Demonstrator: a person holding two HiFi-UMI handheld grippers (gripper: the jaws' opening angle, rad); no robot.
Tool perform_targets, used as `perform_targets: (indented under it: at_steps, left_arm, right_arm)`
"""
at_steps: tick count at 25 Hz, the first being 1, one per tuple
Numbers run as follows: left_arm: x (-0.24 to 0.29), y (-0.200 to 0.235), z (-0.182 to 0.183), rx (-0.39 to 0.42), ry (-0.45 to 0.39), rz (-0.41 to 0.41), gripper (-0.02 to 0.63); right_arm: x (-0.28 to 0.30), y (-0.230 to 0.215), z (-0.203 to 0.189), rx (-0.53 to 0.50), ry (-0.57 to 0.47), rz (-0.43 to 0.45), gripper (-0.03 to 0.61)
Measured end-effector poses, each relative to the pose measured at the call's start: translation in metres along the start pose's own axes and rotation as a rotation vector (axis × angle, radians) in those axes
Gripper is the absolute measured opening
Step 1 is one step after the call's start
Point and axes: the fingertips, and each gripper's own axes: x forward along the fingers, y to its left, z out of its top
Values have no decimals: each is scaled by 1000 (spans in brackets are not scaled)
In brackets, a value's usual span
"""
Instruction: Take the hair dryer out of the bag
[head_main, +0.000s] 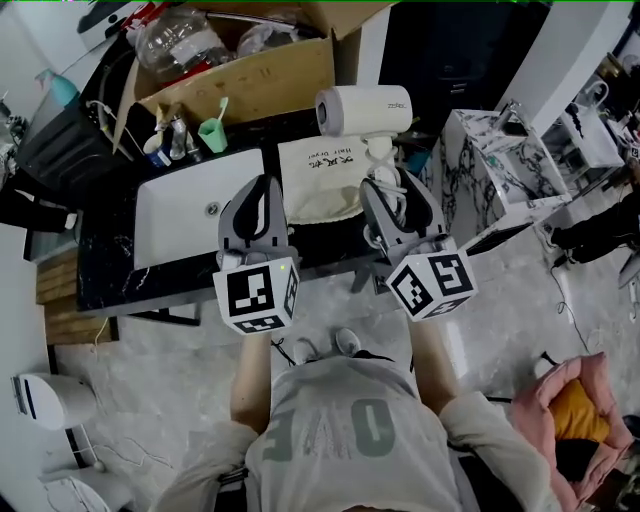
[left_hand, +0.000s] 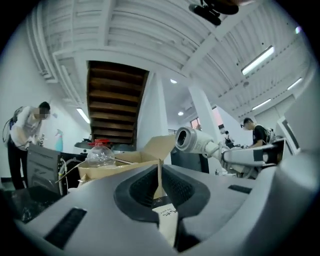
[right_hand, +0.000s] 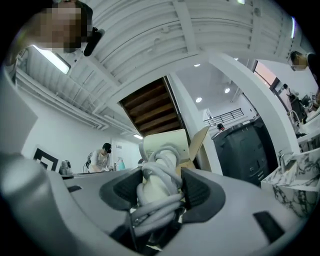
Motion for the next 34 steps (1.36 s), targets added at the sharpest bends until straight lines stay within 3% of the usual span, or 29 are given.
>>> perform_targets:
  at_steps: [5,16,34]
  left_arm:
    - [-39,25,-1,-88,-71,103,43]
    - [-69,60,-9,-50,-78,222,43]
    - [-77,67,5,-33,-108,260,41]
  right_arm:
    - [-6,11,-4,21,-43,22,253]
    - [-17,36,-14,36,-52,105,253]
    - [-14,34,-7,29,-62,119,253]
